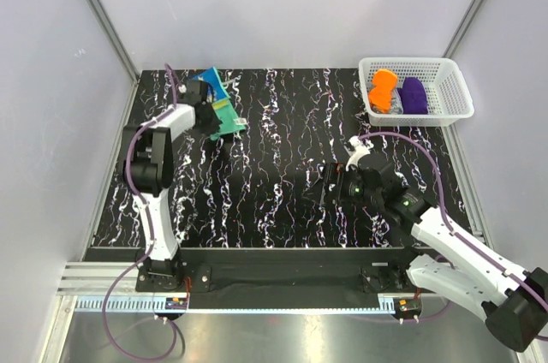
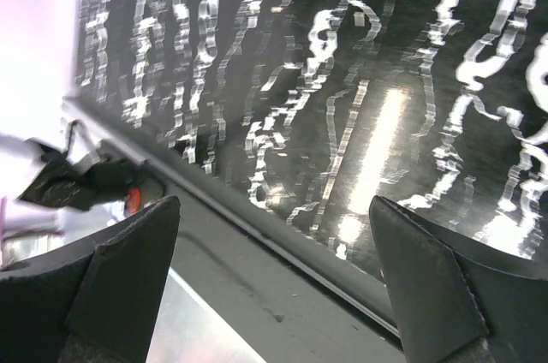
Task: Roll the towels
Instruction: Move the towel to the center of the board
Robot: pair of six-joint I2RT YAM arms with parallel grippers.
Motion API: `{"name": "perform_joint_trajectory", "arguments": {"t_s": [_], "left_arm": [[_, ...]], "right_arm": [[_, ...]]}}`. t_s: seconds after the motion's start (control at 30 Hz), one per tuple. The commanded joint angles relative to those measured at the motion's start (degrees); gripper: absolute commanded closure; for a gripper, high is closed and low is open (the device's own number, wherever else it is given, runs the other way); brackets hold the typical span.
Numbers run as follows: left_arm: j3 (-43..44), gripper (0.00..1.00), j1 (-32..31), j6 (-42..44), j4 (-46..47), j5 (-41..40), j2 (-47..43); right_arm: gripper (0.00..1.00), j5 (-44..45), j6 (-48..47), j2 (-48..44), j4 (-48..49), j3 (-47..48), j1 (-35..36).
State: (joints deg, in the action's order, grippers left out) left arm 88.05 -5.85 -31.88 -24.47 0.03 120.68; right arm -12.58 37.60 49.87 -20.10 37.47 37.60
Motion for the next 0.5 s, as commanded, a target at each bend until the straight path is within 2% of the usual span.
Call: {"name": "perform_joint_trajectory", "arguments": {"t_s": [0.0,0.03,0.13,0.23,0.3,0.33,0.37,0.43,0.47], "left_arm": [[-9.10,1.00,-6.52,-8.17,10.38,7.25,-11.16],[-13.82,1.00,-7.85,-9.42,11.89,7.96,-12.65],[-19.74,0.99,-13.65,-13.81,16.81,8.75,-17.05],[-26.78,0.88,-20.33,-18.30,22.52,9.19,-19.78],[-30.03,0.71,-26.28,-20.93,25.50,9.28,-20.31],[-30.74,0.50,-28.06,-21.73,25.87,9.37,-19.96],[-31.79,0.44,-30.95,-22.60,26.92,9.55,-19.87],[-33.02,0.38,-32.47,-23.23,26.93,9.81,-20.48],[-33.81,0.31,-32.73,-23.32,27.19,9.98,-21.36]], "right_arm": [[0.00,5.62,-0.25,-0.65,-3.89,2.34,0.54],[0.00,6.77,0.10,-0.30,-4.85,2.86,0.54],[0.00,10.90,2.47,0.49,-5.84,3.49,0.54],[0.03,11.78,4.66,2.50,-3.90,2.78,0.45],[0.08,12.31,6.33,3.91,-2.85,2.78,0.45],[0.09,14.66,6.78,5.23,-2.23,2.78,0.54],[0.10,15.56,7.13,5.68,-1.97,2.95,0.45],[0.12,16.97,7.48,7.95,-1.35,3.48,0.45],[0.13,18.10,7.40,8.92,-1.00,4.79,0.28]]}}
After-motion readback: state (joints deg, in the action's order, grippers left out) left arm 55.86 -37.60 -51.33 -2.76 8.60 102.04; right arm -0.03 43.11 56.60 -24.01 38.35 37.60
